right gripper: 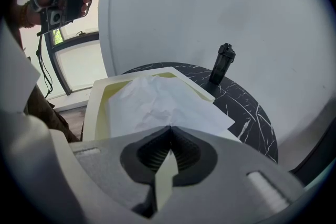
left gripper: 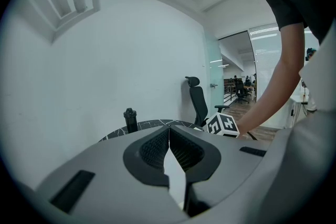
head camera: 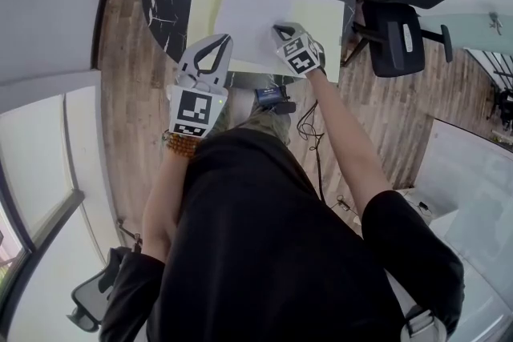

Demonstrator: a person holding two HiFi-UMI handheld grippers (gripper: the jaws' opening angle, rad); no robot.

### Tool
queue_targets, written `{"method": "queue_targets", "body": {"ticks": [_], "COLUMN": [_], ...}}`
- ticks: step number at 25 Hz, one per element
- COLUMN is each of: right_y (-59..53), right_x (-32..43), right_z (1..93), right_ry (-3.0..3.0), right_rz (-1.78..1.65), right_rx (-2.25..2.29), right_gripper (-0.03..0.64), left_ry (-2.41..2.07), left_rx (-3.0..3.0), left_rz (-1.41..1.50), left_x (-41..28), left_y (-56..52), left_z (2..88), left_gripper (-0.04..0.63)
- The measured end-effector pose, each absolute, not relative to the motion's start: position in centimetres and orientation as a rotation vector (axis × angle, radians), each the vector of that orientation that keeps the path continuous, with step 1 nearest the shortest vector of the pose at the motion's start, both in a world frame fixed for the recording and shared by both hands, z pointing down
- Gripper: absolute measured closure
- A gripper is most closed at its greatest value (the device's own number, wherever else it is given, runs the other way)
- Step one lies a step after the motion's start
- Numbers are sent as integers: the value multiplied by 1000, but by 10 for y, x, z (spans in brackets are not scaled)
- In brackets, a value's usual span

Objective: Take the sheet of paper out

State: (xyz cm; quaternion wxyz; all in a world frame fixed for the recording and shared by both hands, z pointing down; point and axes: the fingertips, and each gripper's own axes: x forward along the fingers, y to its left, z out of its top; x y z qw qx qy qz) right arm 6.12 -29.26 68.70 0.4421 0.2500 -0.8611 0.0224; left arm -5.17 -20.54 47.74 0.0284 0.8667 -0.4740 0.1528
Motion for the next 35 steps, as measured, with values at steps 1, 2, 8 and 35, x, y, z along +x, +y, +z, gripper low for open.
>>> {"method": "queue_targets", "body": {"ticks": [1,2,8,35], "right_y": [-292,-291,-288,-268], "right_x": [61,61,57,65], "right_z": [685,683,670,603], "right_ry": [-2140,-2144,-2179,-2295], "right_rz": [56,60,84,97], "right_rx": [627,634,676,881], "right_gripper": [617,617,617,617], "left_ry": [-1464,-1464,-1459,-1400], "left_rx": [2676,2677,2691,2758], "left_rz": [472,472,462,383], "left_x": [-52,-52,-52,-27], "left_y": [-205,-205,-207,-192], "left_z": [477,476,470,450], "left_gripper": [583,583,584,583]}}
